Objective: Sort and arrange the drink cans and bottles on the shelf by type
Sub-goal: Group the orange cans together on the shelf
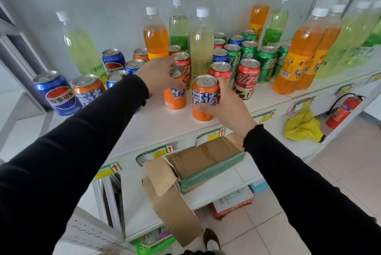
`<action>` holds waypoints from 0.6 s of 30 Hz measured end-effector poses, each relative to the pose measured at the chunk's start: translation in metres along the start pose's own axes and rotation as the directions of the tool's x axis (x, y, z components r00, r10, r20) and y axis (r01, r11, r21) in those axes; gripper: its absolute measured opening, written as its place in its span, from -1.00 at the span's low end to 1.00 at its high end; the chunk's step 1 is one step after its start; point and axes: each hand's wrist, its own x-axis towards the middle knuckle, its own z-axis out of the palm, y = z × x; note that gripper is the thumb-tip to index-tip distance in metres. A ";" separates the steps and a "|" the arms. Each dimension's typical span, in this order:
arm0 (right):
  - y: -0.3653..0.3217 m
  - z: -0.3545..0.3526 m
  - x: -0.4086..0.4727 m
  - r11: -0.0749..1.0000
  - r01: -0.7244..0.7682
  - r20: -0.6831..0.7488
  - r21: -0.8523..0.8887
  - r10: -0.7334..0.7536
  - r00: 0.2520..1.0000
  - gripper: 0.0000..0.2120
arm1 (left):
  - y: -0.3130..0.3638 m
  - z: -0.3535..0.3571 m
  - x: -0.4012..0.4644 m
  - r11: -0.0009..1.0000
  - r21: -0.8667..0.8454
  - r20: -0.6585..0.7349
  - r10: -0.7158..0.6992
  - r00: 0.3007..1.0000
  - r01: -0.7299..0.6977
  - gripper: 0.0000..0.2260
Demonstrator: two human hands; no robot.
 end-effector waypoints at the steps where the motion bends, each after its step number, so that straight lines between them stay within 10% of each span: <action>1: 0.000 0.000 0.001 1.000 -0.006 -0.006 0.026 0.006 1.000 -0.28 | 0.001 -0.003 -0.006 1.000 -0.009 -0.005 -0.003 1.000 0.003 -0.49; 18: -0.041 0.045 0.000 0.960 0.029 0.138 0.280 -0.070 0.988 -0.25 | -0.047 -0.043 -0.121 0.990 -0.007 -0.070 -0.143 0.987 0.143 -0.53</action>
